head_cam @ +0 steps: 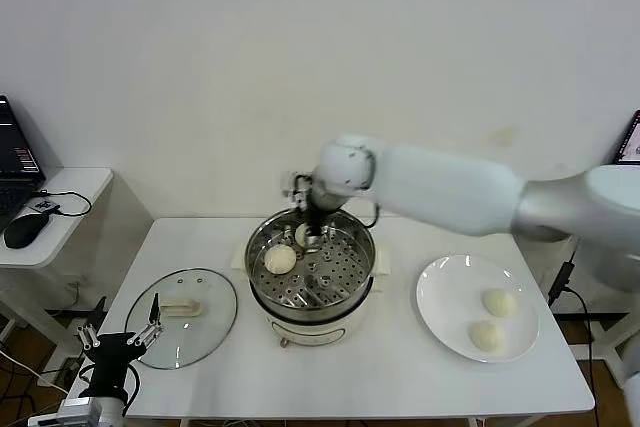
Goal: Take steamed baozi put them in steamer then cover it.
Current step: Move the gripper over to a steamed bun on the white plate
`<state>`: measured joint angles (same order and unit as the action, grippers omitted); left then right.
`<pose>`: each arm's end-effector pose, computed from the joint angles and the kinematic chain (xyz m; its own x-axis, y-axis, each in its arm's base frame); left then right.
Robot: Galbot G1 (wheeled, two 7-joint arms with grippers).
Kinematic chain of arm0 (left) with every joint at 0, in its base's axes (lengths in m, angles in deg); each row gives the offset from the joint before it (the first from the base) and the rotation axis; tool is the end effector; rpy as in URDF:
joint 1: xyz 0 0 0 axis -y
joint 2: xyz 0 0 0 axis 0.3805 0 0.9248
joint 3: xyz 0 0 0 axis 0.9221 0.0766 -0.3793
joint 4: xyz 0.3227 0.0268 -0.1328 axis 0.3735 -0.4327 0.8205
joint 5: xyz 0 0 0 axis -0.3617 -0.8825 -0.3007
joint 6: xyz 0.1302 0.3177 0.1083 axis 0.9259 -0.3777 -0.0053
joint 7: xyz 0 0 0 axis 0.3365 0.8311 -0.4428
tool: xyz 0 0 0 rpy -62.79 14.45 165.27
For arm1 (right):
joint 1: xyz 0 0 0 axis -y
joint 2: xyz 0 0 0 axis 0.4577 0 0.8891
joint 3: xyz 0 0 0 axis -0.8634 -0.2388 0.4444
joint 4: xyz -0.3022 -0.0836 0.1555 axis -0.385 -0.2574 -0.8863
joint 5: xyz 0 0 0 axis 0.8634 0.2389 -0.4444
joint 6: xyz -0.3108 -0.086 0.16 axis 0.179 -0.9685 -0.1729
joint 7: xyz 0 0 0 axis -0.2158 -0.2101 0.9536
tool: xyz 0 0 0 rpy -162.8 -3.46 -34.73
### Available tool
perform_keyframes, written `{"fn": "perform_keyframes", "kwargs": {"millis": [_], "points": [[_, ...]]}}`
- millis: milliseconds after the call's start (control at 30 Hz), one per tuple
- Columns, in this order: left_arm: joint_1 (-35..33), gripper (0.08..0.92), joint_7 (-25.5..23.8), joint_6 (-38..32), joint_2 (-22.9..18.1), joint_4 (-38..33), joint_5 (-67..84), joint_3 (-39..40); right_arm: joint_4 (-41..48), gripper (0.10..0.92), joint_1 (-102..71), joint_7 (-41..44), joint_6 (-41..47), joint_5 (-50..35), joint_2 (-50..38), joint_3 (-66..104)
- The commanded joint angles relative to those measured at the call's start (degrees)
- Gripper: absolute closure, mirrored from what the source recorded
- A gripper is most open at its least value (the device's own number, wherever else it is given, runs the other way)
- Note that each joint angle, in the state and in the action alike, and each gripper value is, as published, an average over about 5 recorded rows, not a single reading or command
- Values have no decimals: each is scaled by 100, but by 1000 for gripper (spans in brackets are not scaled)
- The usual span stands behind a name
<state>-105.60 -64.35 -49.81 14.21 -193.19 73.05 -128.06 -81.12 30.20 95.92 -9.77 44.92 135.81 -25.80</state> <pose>0.1541 0.1176 -0.2984 -0.9863 -0.1642 0.0155 -0.1597 0.9744 0.1584 0.5294 0.0968 -0.0372 -0.2506 -0.2961 0.9217 -0.9357 -0.1701 -0.3090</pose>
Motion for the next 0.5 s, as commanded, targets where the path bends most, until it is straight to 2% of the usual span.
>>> {"fn": "perform_keyframes", "kwargs": {"millis": [33,233,500], "points": [[-11,177,-5,4,9,-5,-8,5,-952,203,616,1089,-876,793,-1849,-156],[-57,177,-1,-23,38,42,-43,53,-1552,203,287,1435,-1490,1554,-3349,-167],[-58,177,5,-23,-28,75,-140,167,-1771,202,-934,1352,-1784,2375,-4138,411]]}}
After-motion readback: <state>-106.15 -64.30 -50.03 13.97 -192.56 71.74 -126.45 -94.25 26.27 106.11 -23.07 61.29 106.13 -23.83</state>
